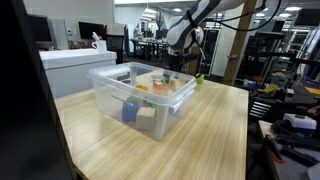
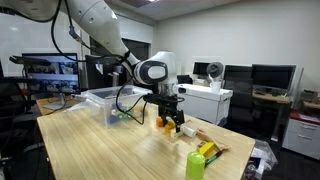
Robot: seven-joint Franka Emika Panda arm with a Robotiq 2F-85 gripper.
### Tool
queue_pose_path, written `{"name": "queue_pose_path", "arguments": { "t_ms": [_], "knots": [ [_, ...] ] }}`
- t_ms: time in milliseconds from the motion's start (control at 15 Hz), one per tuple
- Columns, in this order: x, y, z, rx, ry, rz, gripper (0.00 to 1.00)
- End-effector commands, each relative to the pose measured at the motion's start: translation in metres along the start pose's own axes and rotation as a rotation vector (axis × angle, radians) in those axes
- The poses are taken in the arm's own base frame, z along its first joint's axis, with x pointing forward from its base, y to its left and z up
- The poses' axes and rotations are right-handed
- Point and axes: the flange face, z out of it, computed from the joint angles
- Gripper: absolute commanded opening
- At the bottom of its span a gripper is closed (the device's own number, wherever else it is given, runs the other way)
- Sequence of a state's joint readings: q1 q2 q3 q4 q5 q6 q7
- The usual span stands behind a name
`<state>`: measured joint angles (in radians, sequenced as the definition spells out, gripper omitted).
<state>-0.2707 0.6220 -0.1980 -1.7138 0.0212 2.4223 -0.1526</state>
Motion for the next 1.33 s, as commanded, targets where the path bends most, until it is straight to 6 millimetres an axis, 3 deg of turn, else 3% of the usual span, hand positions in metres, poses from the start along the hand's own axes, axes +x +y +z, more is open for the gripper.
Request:
{"name": "queue_pose_path", "arguments": {
  "t_ms": [0,133,200,267,333,467,667,800,1000,1200,1267],
  "knots": [
    [0.011,0.001,0.013,-0.031,-0.015,-0.003,1.00],
    [0.013,0.001,0.021,-0.038,-0.021,-0.006,1.00],
    [0.014,0.001,0.025,-0.040,-0.026,-0.008,0.75],
    [0.014,0.001,0.027,-0.042,-0.028,-0.011,0.74],
    [0.016,0.000,0.026,-0.039,-0.031,-0.010,0.65],
    [0.018,-0.002,0.012,-0.054,-0.018,0.004,0.49],
    [0.020,-0.005,-0.015,-0.071,-0.006,0.016,0.46],
    [0.017,-0.013,-0.050,-0.070,-0.012,-0.007,0.46],
    [0.012,-0.040,-0.112,-0.026,0.024,-0.070,0.46],
    [-0.003,-0.092,-0.172,0.045,0.089,-0.192,0.46],
    [-0.018,-0.120,-0.194,0.077,0.114,-0.267,0.46]
  ]
}}
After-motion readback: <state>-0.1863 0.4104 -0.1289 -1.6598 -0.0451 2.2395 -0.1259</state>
